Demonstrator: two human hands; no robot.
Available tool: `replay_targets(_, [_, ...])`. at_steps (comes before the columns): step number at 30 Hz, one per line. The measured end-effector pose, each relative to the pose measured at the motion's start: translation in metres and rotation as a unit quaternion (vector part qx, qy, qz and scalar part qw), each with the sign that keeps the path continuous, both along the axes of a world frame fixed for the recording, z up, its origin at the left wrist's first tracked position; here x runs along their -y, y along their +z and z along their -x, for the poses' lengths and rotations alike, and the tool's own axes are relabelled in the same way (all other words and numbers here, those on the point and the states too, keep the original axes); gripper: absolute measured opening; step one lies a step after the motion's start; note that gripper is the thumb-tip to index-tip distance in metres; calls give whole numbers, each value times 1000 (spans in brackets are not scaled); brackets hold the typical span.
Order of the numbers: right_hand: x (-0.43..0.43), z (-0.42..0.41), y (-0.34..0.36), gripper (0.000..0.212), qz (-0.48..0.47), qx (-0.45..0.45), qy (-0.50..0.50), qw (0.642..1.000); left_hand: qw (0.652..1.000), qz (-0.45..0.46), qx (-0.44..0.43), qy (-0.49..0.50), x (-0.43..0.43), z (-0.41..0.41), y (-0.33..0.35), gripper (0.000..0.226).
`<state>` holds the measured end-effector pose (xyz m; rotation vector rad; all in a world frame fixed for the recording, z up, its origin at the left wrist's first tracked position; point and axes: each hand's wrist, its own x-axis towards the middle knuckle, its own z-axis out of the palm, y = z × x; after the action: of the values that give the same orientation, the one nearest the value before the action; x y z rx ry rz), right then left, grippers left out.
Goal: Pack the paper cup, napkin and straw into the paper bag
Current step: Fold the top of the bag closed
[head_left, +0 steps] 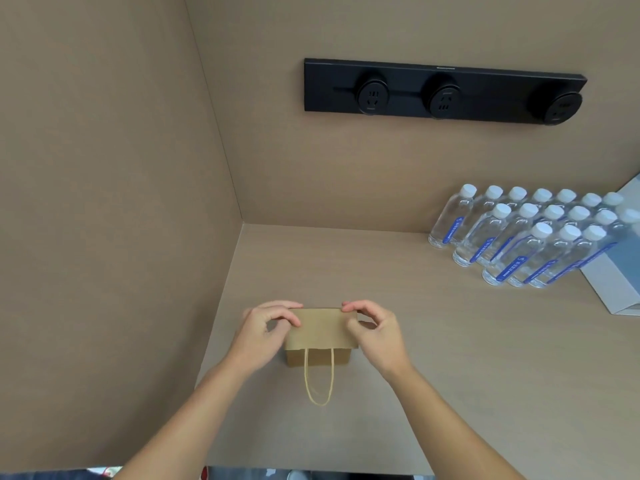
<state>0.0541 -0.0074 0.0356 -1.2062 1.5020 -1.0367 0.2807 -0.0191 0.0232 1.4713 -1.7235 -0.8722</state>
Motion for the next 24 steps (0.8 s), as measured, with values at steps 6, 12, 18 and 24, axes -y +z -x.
replay_targets(6, [8,-16,6,16,128,-275,96,948,992,54,101,-48,5,25,9,20])
replay_targets(12, [19,-24,10,9,137,-322,129,928,990,63,119,-33,12,28,11,9])
replay_targets(18, [21,5,13,2,136,-356,116,917,991,54,121,-4,14,18,15,4])
replay_targets(24, [18,16,11,3,123,-331,90,931,994,8,108,0,18,3,21,10])
